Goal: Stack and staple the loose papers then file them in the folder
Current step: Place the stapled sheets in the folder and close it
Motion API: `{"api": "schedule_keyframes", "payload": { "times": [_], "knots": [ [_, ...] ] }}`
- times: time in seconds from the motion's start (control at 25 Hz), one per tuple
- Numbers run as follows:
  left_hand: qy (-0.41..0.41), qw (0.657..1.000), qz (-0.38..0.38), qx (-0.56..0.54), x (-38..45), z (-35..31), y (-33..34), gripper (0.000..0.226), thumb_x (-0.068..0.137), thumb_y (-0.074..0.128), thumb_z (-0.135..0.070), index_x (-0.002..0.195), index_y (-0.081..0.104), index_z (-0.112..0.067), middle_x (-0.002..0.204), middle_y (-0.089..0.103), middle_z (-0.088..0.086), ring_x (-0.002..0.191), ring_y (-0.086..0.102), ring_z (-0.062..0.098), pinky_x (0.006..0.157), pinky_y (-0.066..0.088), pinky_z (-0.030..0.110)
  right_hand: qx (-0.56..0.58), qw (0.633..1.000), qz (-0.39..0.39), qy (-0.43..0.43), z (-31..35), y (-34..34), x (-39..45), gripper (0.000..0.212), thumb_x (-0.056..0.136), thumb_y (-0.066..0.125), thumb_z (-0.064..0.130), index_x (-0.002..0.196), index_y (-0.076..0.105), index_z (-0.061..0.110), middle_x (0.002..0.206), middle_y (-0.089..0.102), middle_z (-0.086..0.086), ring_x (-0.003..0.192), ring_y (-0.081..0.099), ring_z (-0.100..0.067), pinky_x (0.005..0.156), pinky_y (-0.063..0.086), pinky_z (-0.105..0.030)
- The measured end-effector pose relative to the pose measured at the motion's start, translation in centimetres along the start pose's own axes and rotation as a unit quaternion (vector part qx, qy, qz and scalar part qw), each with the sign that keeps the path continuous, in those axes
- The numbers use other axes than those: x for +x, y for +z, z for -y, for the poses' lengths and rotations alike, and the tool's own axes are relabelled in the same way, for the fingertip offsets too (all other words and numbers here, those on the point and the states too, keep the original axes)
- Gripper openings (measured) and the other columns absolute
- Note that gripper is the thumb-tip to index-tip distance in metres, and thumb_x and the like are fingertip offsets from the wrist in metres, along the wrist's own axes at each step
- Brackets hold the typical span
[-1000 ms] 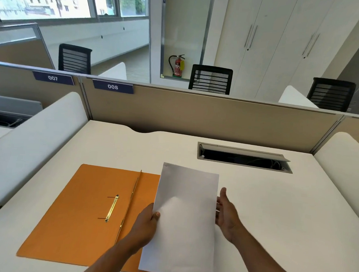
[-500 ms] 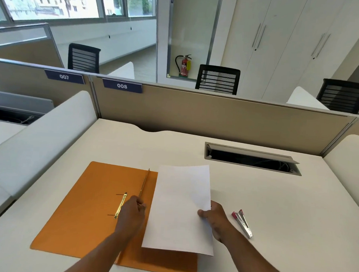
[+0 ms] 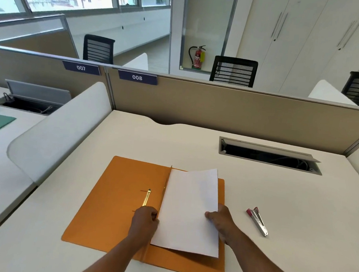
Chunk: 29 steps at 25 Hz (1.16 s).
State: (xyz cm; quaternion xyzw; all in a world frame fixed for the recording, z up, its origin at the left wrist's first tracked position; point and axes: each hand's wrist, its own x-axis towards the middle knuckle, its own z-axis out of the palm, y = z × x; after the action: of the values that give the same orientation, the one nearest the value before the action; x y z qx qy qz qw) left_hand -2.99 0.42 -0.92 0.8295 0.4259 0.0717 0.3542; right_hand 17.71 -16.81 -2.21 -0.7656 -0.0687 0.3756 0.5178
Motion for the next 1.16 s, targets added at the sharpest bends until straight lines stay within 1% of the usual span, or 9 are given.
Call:
{"api": "schedule_keyframes", "payload": {
  "times": [0.08,0.2,0.44,0.64,0.76,0.84,0.96,1.04,1.16],
  "knots": [
    [-0.009,1.0,0.011,-0.027,-0.7,-0.3,0.9,0.043,0.072,0.067,0.0,0.049,0.044,-0.028,0.048,0.043,-0.011,0.049,0.04,0.005,0.049,0.029,0.012,0.002,1.0,-0.009,0.007,-0.4,-1.2,-0.4,0.026,0.091,0.063,0.001,0.099,0.063,0.026,0.101,0.073,0.003,0.092,0.071,-0.021,0.062,0.056,-0.027],
    [-0.017,0.997,0.039,-0.065,-1.9,-1.2,2.3,0.018,0.076,0.074,-0.005,0.079,0.071,-0.022,0.07,0.063,-0.016,0.069,0.059,-0.001,0.061,0.04,0.006,0.001,1.0,-0.017,0.025,-1.4,-3.7,-0.9,0.026,0.09,0.065,-0.001,0.098,0.066,0.024,0.097,0.077,0.003,0.088,0.074,-0.021,0.06,0.058,-0.027],
    [-0.005,0.994,0.068,-0.087,-4.6,-3.0,4.4,0.016,0.078,0.076,-0.008,0.091,0.072,-0.017,0.078,0.065,-0.012,0.075,0.062,0.004,0.068,0.046,0.011,-0.003,0.999,-0.017,0.044,-3.4,-7.3,-3.0,0.029,0.091,0.065,-0.002,0.095,0.064,0.027,0.091,0.076,0.013,0.087,0.073,-0.014,0.063,0.057,-0.026],
    [-0.001,0.993,0.081,-0.091,-6.8,-2.7,4.9,0.021,0.078,0.078,-0.008,0.089,0.067,-0.022,0.08,0.065,-0.01,0.073,0.063,0.004,0.07,0.051,0.017,-0.005,0.999,-0.011,0.042,-5.8,-8.1,-5.0,0.029,0.093,0.064,0.004,0.098,0.063,0.032,0.085,0.077,0.025,0.079,0.075,-0.004,0.057,0.056,-0.015],
    [-0.012,0.992,0.081,-0.1,-7.8,-2.0,5.2,0.022,0.077,0.08,-0.011,0.09,0.067,-0.024,0.081,0.067,-0.009,0.073,0.065,0.006,0.066,0.051,0.015,-0.023,0.999,-0.018,0.04,-6.8,-7.8,-6.1,0.026,0.093,0.064,0.009,0.104,0.062,0.032,0.095,0.074,0.022,0.085,0.073,-0.006,0.062,0.055,-0.018],
    [-0.022,0.991,0.073,-0.11,-8.0,-1.8,5.3,0.023,0.077,0.08,-0.012,0.094,0.068,-0.022,0.082,0.068,-0.007,0.073,0.066,0.009,0.066,0.052,0.016,-0.055,0.997,-0.026,0.044,-6.7,-7.4,-6.3,0.031,0.093,0.061,0.014,0.119,0.054,0.031,0.109,0.067,0.016,0.093,0.066,-0.007,0.068,0.051,-0.022],
    [-0.029,0.99,0.069,-0.119,-8.1,-1.7,5.5,0.024,0.078,0.08,-0.014,0.098,0.069,-0.021,0.083,0.068,-0.006,0.074,0.066,0.01,0.067,0.054,0.019,-0.177,0.981,-0.077,0.034,-6.4,-6.3,-6.3,0.045,0.097,0.059,0.031,0.137,0.043,0.02,0.118,0.059,0.005,0.103,0.061,-0.02,0.079,0.049,-0.031],
    [-0.024,0.991,0.06,-0.116,-8.4,-1.7,5.6,0.024,0.08,0.079,-0.014,0.1,0.069,-0.022,0.083,0.068,-0.007,0.073,0.066,0.009,0.066,0.052,0.016,-0.253,0.953,-0.166,0.008,-6.5,-5.3,-6.5,0.055,0.098,0.057,0.041,0.142,0.037,0.014,0.121,0.062,-0.004,0.11,0.065,-0.031,0.084,0.05,-0.037],
    [-0.013,0.994,0.039,-0.103,-8.8,-1.6,5.8,0.026,0.082,0.077,-0.014,0.104,0.067,-0.024,0.082,0.066,-0.009,0.073,0.064,0.006,0.065,0.049,0.012,-0.299,0.92,-0.251,-0.028,-7.4,-4.1,-7.0,0.047,0.101,0.055,0.032,0.142,0.044,0.013,0.13,0.059,-0.009,0.113,0.065,-0.031,0.087,0.054,-0.042]
  ]
}}
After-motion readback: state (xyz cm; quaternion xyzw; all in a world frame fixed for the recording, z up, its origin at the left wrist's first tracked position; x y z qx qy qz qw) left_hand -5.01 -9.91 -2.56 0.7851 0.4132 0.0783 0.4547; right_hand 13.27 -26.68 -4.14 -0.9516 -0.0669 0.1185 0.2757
